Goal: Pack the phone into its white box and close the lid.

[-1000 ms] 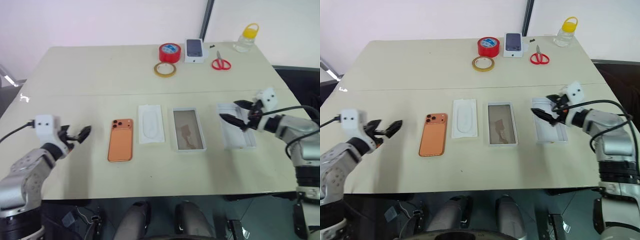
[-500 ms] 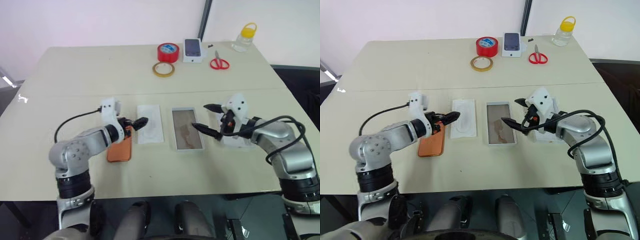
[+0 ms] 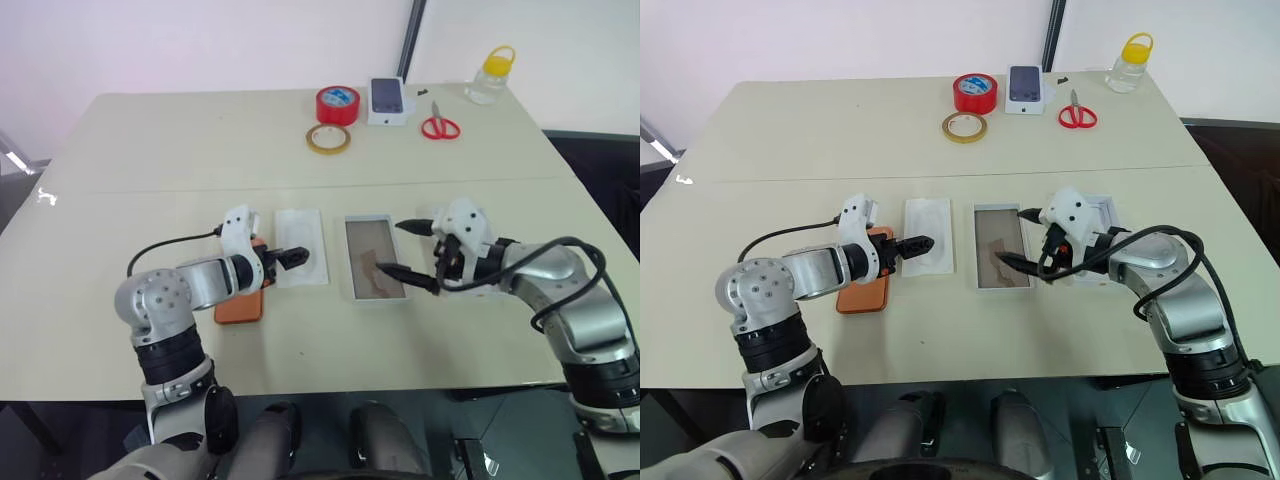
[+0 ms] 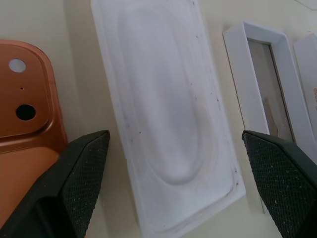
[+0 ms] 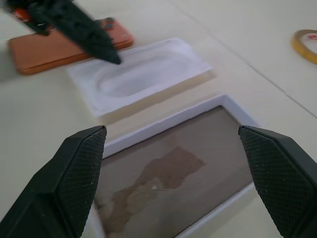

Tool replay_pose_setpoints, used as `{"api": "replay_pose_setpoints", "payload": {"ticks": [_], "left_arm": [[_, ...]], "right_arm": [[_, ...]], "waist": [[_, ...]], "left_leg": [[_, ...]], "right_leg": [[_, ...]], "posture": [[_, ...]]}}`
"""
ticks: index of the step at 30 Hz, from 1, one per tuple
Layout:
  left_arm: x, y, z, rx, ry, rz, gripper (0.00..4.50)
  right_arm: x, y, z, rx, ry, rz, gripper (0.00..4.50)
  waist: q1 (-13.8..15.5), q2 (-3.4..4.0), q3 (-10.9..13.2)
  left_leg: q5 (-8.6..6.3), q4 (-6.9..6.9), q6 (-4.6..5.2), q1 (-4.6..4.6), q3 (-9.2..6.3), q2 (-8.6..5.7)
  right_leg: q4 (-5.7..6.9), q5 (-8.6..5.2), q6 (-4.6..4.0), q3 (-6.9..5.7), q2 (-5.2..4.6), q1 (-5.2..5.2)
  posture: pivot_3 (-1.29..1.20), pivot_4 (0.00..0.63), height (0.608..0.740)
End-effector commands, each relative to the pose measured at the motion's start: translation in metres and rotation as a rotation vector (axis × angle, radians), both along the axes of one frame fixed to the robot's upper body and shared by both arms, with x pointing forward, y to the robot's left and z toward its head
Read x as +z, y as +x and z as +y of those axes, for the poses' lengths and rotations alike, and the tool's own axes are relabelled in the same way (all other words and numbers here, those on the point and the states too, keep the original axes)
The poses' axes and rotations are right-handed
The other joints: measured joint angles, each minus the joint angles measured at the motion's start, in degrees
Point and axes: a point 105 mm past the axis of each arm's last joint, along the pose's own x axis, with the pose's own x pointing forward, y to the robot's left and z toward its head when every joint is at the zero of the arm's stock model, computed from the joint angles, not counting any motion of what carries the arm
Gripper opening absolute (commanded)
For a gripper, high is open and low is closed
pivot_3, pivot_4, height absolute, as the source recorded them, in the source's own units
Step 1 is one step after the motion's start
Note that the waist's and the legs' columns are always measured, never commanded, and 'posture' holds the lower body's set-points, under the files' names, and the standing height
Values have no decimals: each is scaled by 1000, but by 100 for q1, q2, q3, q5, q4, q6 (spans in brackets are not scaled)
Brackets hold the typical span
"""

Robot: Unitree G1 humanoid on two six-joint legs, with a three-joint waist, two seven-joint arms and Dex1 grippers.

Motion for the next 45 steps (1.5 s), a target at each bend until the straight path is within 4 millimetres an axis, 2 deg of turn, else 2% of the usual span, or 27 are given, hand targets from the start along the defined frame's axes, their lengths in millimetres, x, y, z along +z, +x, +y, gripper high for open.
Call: {"api": "replay_pose_setpoints", "payload": {"ticks": [1,2,5,9,12,17,21,24,27,31,38,42,45], "left_arm": [[0,2,0,19,-10,14,4500],[0,4,0,28,-16,17,4500],[-3,7,2,62,-56,40,3671],[-4,7,0,69,-74,52,1714],[-4,8,-1,71,-78,55,40],[-5,10,6,98,-68,58,40],[7,17,13,149,-154,22,40],[16,20,22,177,-167,-15,0],[21,21,31,199,-152,-38,0],[28,23,39,214,-156,-66,0],[42,28,53,252,-166,-108,0],[51,30,51,241,-182,-126,0],[54,29,46,219,-183,-131,0]], "right_arm": [[6,-8,8,56,-13,-39,4456],[5,-9,9,63,-20,-38,4456],[-3,-14,12,94,-79,-32,4500],[-16,-26,20,166,-141,-8,4500],[-21,-32,26,195,-155,4,4500],[-32,-28,26,187,-216,10,4500],[-43,-25,29,202,-282,1,4500],[-49,-22,30,217,-326,-2,3620],[-49,-19,32,233,-324,3,2221],[-48,-17,38,264,-335,-8,88],[-47,-8,70,352,-338,-74,31],[-44,1,105,421,-317,-130,31],[-46,9,124,440,-316,-159,31]], "waist": [[9,0,0],[14,0,0],[17,-1,0],[18,-6,3],[10,-6,3],[13,-7,3],[8,-7,4],[9,-9,5],[8,-10,5],[11,-10,5],[-9,-12,6],[-21,-13,6],[-24,-15,7]], "left_leg": [[0,0,0,0,0,0],[0,1,0,0,0,0],[0,1,0,0,0,-1],[0,1,0,0,0,-1],[0,0,-1,0,0,0],[0,1,-1,0,-1,0],[0,1,-2,0,-1,0],[0,1,-2,0,-1,0],[0,0,-2,0,-1,0],[0,1,-3,0,-2,0],[2,1,-6,0,-3,3],[3,1,-8,0,-3,2],[4,2,-10,-1,-5,4]], "right_leg": [[0,0,0,0,0,1],[0,0,0,-1,0,1],[0,0,0,-1,-1,2],[-3,0,1,-3,-1,2],[-2,0,1,-3,-1,1],[-2,0,1,-3,-1,2],[-2,0,1,-3,0,1],[-2,0,1,-4,0,1],[-2,0,1,-4,0,1],[-2,0,1,-4,0,1],[0,0,1,-5,3,-3],[2,1,1,-4,5,-5],[2,1,1,-5,6,-6]], "posture": [[0,150,740],[0,150,740],[0,150,740],[0,150,740],[0,150,740],[0,150,740],[0,150,740],[0,150,740],[0,150,740],[0,150,740],[0,150,740],[0,150,740],[0,150,740]]}}
